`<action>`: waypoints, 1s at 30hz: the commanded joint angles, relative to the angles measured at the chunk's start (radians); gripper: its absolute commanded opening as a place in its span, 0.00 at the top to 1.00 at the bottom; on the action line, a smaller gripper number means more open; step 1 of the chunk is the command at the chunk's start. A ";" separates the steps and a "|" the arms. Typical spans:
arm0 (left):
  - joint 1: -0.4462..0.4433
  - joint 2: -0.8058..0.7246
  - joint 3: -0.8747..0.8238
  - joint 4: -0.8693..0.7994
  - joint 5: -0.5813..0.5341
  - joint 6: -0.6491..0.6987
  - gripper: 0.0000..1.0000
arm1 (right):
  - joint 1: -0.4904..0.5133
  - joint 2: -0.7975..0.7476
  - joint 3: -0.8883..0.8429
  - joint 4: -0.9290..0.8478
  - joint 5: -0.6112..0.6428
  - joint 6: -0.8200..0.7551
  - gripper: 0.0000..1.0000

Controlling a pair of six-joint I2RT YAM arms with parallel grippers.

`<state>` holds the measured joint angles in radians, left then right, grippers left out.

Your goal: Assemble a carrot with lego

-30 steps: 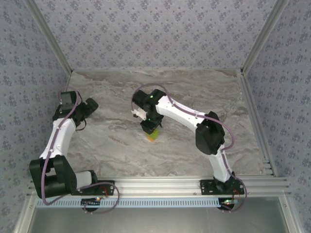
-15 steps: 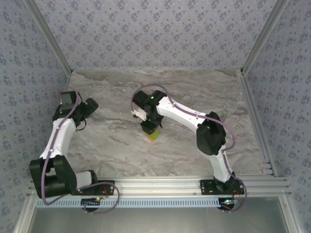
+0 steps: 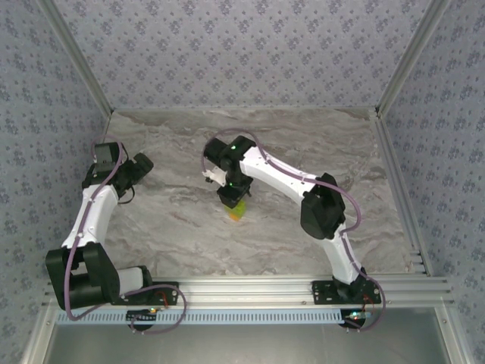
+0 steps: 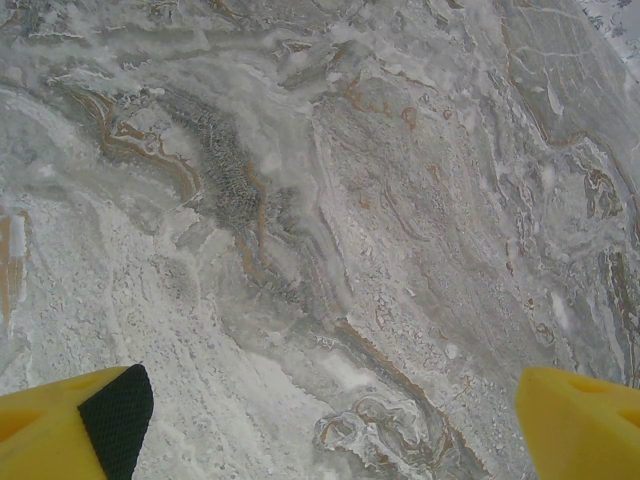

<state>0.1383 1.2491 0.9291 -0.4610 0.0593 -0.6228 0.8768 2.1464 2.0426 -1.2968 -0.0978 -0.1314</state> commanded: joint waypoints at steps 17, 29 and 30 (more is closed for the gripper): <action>0.007 -0.004 0.019 -0.005 -0.001 -0.001 0.05 | 0.004 -0.012 -0.036 -0.038 0.002 -0.143 0.68; 0.006 0.001 0.019 -0.005 0.000 -0.002 0.05 | 0.007 -0.098 -0.172 0.036 -0.071 -0.370 0.65; 0.006 0.000 0.019 -0.004 0.001 -0.002 0.05 | 0.005 -0.095 -0.162 0.032 -0.071 -0.378 0.65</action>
<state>0.1383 1.2491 0.9291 -0.4606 0.0593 -0.6228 0.8814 2.0640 1.8748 -1.2594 -0.1329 -0.4309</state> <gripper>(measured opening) 0.949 0.351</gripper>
